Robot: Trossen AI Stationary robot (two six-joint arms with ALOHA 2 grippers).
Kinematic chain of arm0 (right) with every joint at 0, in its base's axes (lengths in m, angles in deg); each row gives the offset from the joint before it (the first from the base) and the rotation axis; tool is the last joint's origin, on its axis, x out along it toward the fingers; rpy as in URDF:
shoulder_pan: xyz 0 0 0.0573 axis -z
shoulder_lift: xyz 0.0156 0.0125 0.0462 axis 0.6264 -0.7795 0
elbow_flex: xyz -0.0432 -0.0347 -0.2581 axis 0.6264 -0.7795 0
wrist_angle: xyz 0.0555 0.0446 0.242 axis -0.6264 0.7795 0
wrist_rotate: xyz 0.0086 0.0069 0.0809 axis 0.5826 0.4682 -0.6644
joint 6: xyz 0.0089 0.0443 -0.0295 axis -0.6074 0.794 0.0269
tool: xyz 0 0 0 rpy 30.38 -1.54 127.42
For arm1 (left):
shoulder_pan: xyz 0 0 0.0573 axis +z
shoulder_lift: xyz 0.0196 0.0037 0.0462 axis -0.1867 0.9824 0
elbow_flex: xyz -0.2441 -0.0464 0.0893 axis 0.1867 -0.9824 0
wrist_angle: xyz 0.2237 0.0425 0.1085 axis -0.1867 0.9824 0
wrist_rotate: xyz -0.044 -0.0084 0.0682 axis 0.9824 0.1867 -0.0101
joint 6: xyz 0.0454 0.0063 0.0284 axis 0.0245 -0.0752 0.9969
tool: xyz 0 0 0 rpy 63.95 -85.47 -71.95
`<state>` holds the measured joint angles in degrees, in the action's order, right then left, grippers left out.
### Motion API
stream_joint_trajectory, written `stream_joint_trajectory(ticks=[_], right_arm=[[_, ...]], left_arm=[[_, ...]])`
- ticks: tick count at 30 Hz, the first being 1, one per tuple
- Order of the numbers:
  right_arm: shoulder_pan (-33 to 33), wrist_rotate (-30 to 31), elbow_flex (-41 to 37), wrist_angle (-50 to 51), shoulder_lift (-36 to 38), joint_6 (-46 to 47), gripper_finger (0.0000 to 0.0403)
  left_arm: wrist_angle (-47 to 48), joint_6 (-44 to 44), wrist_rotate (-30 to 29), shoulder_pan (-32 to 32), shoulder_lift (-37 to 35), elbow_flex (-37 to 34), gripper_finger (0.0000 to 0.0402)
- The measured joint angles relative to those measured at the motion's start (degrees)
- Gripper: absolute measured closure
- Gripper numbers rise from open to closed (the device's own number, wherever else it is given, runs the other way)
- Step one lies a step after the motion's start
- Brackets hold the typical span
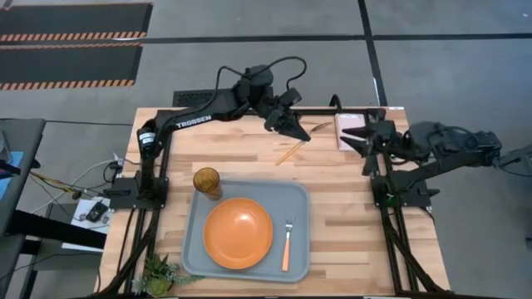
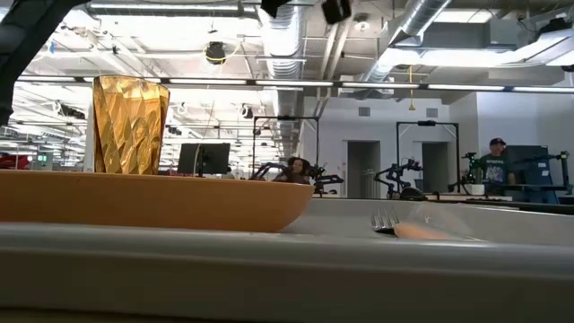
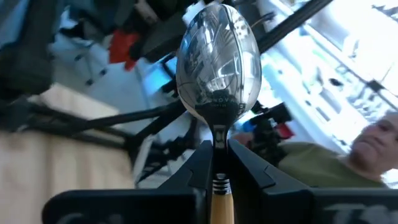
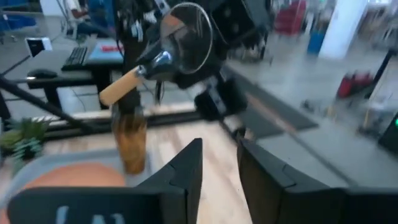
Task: Pick and place plate/cup/fork/spoon on tray
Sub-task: Put the yellow spoon on the gray serving tray to the right of the light orange fork
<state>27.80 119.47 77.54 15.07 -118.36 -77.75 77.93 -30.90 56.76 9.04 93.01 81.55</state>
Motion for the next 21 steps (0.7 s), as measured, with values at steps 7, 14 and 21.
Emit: stream_joint_trajectory(ticks=[7,14,21], right_arm=[[2.0,-4.3,0.0,-16.3,-2.3,-8.0,0.0188],[4.1,-12.7,0.0,-23.1,-2.7,-10.4,0.0149],[6.3,-18.1,0.0,-22.5,-5.3,-7.1,0.0157]], left_arm=[[-11.3,-7.2,-1.1,-1.6,0.0,0.0,0.0378],[-11.6,-8.0,-1.0,-2.6,0.0,0.0,0.0378],[-11.5,-8.0,-0.3,-3.7,0.0,0.0,0.0378]])
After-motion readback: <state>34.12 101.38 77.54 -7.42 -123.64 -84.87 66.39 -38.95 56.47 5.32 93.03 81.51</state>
